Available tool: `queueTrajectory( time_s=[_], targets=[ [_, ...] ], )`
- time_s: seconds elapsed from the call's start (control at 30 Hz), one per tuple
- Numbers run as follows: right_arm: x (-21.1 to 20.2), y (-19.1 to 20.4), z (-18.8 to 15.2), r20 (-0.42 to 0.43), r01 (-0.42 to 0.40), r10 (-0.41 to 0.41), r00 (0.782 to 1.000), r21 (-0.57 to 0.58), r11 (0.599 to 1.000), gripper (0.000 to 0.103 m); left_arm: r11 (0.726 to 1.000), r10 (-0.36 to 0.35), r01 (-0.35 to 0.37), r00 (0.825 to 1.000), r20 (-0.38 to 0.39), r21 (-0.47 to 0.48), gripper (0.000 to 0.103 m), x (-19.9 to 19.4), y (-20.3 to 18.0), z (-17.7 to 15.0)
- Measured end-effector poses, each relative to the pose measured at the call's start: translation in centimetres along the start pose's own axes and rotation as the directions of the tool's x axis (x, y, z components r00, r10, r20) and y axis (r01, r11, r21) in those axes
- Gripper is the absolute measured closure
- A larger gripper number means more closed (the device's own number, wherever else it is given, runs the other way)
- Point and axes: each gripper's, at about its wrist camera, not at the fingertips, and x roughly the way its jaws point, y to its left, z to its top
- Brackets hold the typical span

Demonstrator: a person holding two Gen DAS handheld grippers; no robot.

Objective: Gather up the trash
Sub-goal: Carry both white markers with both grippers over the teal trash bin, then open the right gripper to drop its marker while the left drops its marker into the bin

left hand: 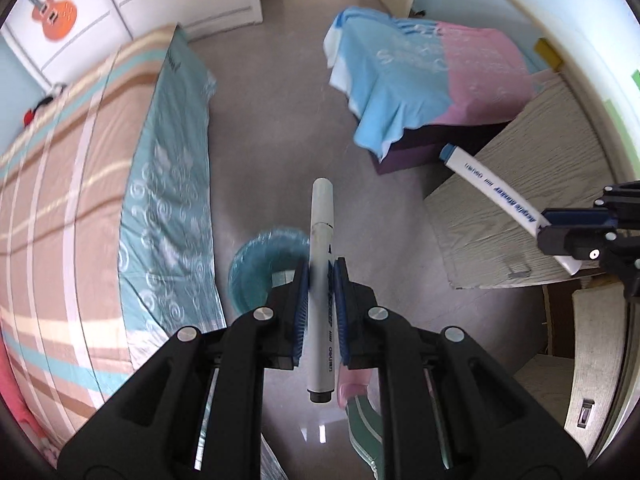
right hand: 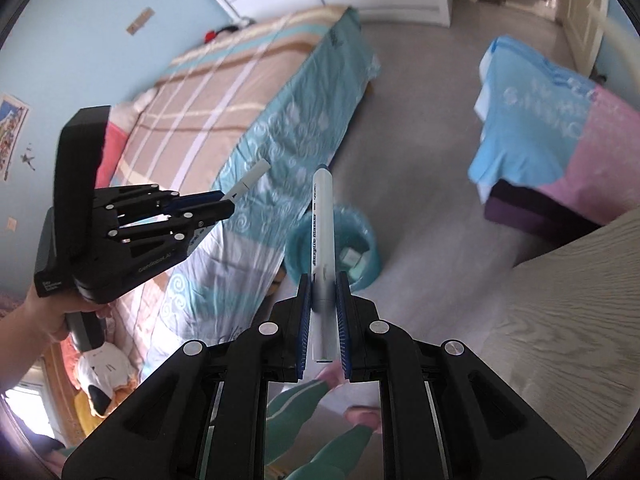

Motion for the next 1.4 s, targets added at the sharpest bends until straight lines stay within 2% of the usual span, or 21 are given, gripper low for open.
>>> queueTrajectory(
  time_s=[0.17,0.47,0.7,0.8,0.87,0.9,0.97,1.03,1.2,1.23,1.3,1.37,1.4],
  targets=[
    [9.6,0.7,0.8,-0.155,-0.021,0.027,0.988,0.037,0.999,0.089,0.998,0.011,-0.017,0.997,-0.083,-0.067,0.092,5.5,3.5,-1.7],
    [23.7,-0.5,0.7,-0.318,-0.037,0.087,0.944,0.157,0.987,0.089,0.990,-0.019,-0.011,0.979,-0.201,-0.144,0.092,15.2,8.0,-4.7],
    [31.7,-2.2,0.4,-0.370,-0.040,0.136,0.919,0.256,0.966,0.087,0.985,-0.055,0.009,0.963,-0.263,-0.173,0.092,20.8,10.1,-6.8],
    [33.4,-2.5,0.9,-0.358,-0.049,0.151,0.921,0.279,0.959,0.085,0.986,-0.055,0.009,0.960,-0.273,-0.169,0.092,22.0,10.3,-7.4],
    [34.2,-2.6,1.3,-0.348,-0.043,0.142,0.926,0.278,0.960,0.078,0.985,-0.060,0.012,0.960,-0.273,-0.171,0.091,22.7,10.7,-7.5],
    [34.4,-2.7,1.5,-0.342,-0.048,0.146,0.928,0.279,0.959,0.073,0.984,-0.064,0.016,0.960,-0.272,-0.176,0.088,22.9,10.8,-7.6],
    [34.4,-3.0,1.8,-0.332,-0.035,0.128,0.935,0.272,0.962,0.064,0.984,-0.062,0.014,0.961,-0.271,-0.176,0.066,23.2,10.8,-7.6],
    [34.0,-3.3,2.0,-0.319,-0.034,0.125,0.939,0.276,0.960,0.052,0.985,-0.052,0.007,0.964,-0.260,-0.170,0.057,23.1,10.8,-7.6],
    [32.3,-4.0,2.1,-0.298,-0.038,0.127,0.946,0.287,0.957,0.045,0.986,-0.045,0.002,0.966,-0.255,-0.167,0.046,22.7,10.5,-7.8],
    [31.8,-4.2,2.1,-0.290,-0.042,0.130,0.948,0.291,0.956,0.043,0.987,-0.039,-0.002,0.967,-0.251,-0.162,0.042,22.4,10.4,-7.8],
    [30.8,-4.3,2.0,-0.272,-0.055,0.143,0.952,0.307,0.950,0.031,0.988,-0.009,-0.028,0.971,-0.241,-0.149,0.032,21.7,10.1,-7.8],
    [29.5,-4.2,1.9,-0.257,-0.071,0.157,0.953,0.317,0.946,0.029,0.988,0.017,-0.051,0.973,-0.229,-0.143,0.016,20.8,9.9,-7.6],
    [28.6,-4.0,1.9,-0.249,-0.073,0.157,0.956,0.314,0.946,0.024,0.987,0.042,-0.074,0.974,-0.222,-0.140,0.011,20.1,9.7,-7.5]
  ],
)
